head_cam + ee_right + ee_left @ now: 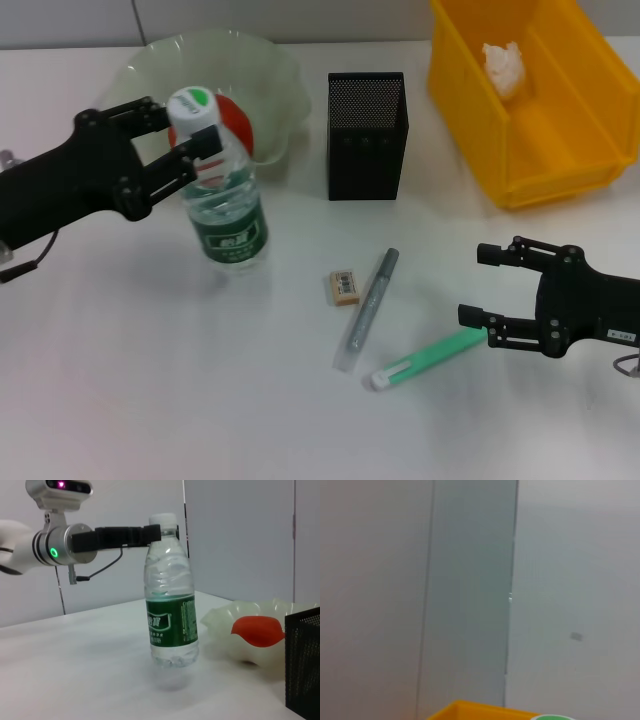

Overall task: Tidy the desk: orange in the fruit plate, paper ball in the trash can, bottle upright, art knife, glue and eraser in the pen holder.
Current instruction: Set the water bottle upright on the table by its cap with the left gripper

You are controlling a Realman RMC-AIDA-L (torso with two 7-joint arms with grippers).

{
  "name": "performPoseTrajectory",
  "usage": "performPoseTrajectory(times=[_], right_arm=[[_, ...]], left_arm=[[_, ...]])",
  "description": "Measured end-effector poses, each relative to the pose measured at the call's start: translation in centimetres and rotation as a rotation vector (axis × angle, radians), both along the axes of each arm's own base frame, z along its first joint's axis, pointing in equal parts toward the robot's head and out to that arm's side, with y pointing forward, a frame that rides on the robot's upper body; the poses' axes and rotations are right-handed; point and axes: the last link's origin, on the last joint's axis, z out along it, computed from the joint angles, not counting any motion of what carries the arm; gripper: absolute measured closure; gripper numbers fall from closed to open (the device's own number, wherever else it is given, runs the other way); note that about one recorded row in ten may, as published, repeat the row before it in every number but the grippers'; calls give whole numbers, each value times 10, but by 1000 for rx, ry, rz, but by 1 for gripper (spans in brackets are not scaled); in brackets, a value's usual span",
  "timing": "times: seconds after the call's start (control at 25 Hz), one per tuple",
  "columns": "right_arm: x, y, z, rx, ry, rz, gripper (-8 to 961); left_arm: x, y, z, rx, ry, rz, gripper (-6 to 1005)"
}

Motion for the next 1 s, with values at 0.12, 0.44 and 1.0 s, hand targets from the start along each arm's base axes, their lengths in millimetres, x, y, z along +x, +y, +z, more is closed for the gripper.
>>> performPoseTrajectory(times=[0.12,0.44,1.0], right_arm=[[0,-1,0,-3,5,3,170],[0,-4,0,-7,12,3,170],[1,-6,1,-4,14,10,171]], left_arm=[[-7,-4,1,28,-9,21,570],[-21,-7,6,90,-6,79,570],[-47,-8,17,225,3,200,570]])
